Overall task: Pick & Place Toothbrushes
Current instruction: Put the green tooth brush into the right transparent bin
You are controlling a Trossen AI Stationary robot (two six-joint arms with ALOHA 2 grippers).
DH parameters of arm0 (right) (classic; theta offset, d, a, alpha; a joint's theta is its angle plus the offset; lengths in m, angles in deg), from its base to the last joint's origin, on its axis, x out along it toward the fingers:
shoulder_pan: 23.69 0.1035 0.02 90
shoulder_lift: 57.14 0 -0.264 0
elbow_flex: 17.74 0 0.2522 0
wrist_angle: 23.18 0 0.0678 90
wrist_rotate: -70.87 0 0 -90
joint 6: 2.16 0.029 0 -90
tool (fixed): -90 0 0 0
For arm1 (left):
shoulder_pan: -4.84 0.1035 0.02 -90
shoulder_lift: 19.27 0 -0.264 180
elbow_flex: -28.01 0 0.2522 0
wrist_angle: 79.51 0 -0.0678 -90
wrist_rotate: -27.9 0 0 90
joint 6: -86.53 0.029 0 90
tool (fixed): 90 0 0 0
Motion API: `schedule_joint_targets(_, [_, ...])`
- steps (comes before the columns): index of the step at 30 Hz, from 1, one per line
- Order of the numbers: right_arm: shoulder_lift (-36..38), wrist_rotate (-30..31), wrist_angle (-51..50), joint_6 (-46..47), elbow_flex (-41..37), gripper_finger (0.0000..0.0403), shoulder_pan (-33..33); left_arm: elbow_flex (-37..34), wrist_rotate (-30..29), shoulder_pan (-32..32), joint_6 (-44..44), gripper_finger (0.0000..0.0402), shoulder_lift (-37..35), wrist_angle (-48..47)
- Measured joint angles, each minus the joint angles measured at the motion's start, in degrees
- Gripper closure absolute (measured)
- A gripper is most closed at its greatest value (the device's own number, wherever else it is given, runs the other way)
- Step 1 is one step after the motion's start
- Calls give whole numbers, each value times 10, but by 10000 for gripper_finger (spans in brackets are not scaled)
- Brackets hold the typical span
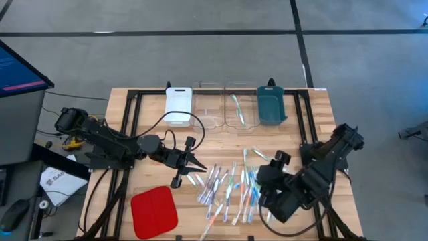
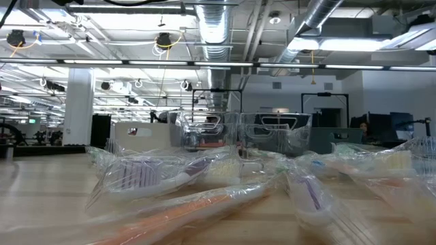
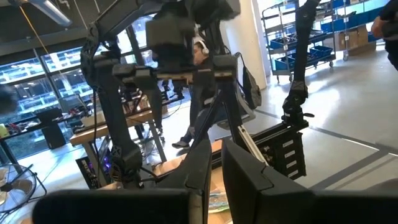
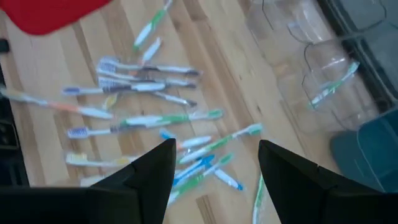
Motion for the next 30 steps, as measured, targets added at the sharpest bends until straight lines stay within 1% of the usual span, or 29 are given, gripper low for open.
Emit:
schedule_joint_targets(4, [45,4,3,55,-87,179,13,0,0,0,0,369,0,0])
schedule_joint_targets(7, [84,4,42,91,-174,179,17,0,0,0,0,369,0,0])
schedule_joint_targets(15, [217,3,253,97,-390,179,17,0,0,0,1,369,0,0])
schedule_joint_targets(19, [286,3,331,127,-481,179,10,0,0,0,2,369,0,0])
schedule_joint_targets(21, [312,4,361,164,-521,179,5,0,0,0,2,369,0,0])
schedule_joint_targets(24, [338,4,384,260,-576,179,-5,0,0,0,2,369,0,0])
schedule_joint_targets(27, [345,4,405,353,-617,179,-15,0,0,0,2,369,0,0])
schedule_joint_targets(30, [345,3,422,428,-642,179,-30,0,0,0,2,369,0,0])
